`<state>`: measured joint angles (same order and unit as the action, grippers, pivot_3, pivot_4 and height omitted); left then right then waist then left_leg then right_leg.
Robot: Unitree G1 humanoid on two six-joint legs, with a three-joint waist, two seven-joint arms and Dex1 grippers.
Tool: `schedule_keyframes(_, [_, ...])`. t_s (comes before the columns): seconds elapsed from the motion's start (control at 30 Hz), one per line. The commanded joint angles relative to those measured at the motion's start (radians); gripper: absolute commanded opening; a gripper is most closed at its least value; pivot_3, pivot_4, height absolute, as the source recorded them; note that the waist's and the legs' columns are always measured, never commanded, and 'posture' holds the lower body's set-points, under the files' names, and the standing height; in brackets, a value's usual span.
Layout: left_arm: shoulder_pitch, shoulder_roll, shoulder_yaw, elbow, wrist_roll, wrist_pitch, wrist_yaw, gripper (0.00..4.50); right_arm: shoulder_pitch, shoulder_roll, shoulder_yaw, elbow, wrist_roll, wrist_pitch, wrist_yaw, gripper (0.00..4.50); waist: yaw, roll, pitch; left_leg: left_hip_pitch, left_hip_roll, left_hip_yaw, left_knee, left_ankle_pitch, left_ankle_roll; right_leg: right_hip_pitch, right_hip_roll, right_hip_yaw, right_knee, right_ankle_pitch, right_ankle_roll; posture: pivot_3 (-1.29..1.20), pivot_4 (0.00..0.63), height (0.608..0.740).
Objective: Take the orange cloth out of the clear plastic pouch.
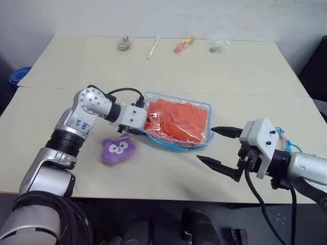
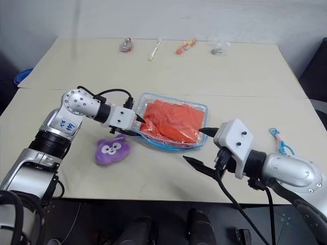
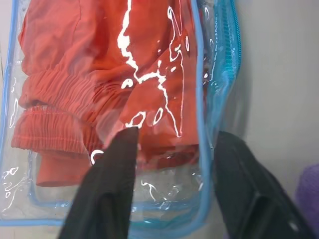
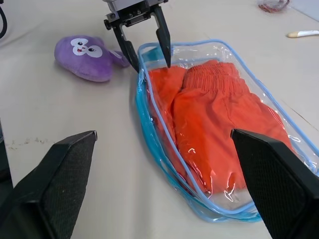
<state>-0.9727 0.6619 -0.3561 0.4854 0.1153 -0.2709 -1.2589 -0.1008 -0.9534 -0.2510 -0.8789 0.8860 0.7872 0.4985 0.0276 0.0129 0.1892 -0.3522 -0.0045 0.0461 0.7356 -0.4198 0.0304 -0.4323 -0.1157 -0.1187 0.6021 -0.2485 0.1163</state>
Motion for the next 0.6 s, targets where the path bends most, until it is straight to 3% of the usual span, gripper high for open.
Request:
schedule_keyframes(0.03, [0.004, -0.007, 0.042, -0.026, -0.042, 0.021, -0.008, 1.08, 0.008, -0.006, -0.033, -0.03, -0.005, -0.013, 0.004, 4.5, 0.0, 0.0, 0.0, 0.0, 0.0, 0.0, 0.0, 0.0, 0.0, 0.0, 0.0, 0.0, 0.0, 0.0, 0.0, 0.0, 0.15, 0.74])
schedule_keyframes(0.13, [0.021, -0.006, 0.055, -0.071, -0.07, 0.095, -0.034, 0.11, 0.018, -0.008, -0.012, -0.036, -0.031, -0.019, 0.008, 4.5, -0.001, 0.0, 0.0, 0.0, 0.0, 0.0, 0.0, 0.0, 0.0, 0.0, 0.0, 0.0, 0.0, 0.0, 0.0, 0.0, 0.15, 0.74])
schedule_keyframes(0.4, [0.118, -0.008, 0.111, -0.406, -0.151, 0.564, 0.002, 0.05, 0.034, 0.034, 0.128, -0.056, -0.181, -0.02, -0.06, 4.5, -0.001, 0.0, 0.0, 0.0, 0.0, -0.001, 0.0, 0.0, 0.0, 0.0, 0.0, 0.0, 0.0, 0.0, 0.0, 0.0, 0.15, 0.74])
schedule_keyframes(0.5, [0.166, -0.02, 0.13, -0.535, -0.147, 0.754, 0.088, 0.0, 0.058, 0.068, 0.173, -0.07, -0.222, -0.022, -0.084, 3.92, -0.002, 0.0, 0.0, 0.0, 0.0, -0.005, 0.0, 0.0, 0.0, 0.0, 0.0, 0.001, 0.0, 0.0, 0.0, 0.0, 0.15, 0.74])
schedule_keyframes(0.6, [0.207, -0.03, 0.137, -0.617, -0.144, 0.864, 0.156, 0.0, 0.065, 0.069, 0.261, -0.057, -0.345, -0.054, -0.1, 2.92, -0.002, 0.0, 0.0, 0.001, 0.0, -0.008, 0.0, 0.0, 0.0, 0.0, 0.0, 0.002, 0.0, 0.0, 0.0, 0.0, 0.15, 0.74])
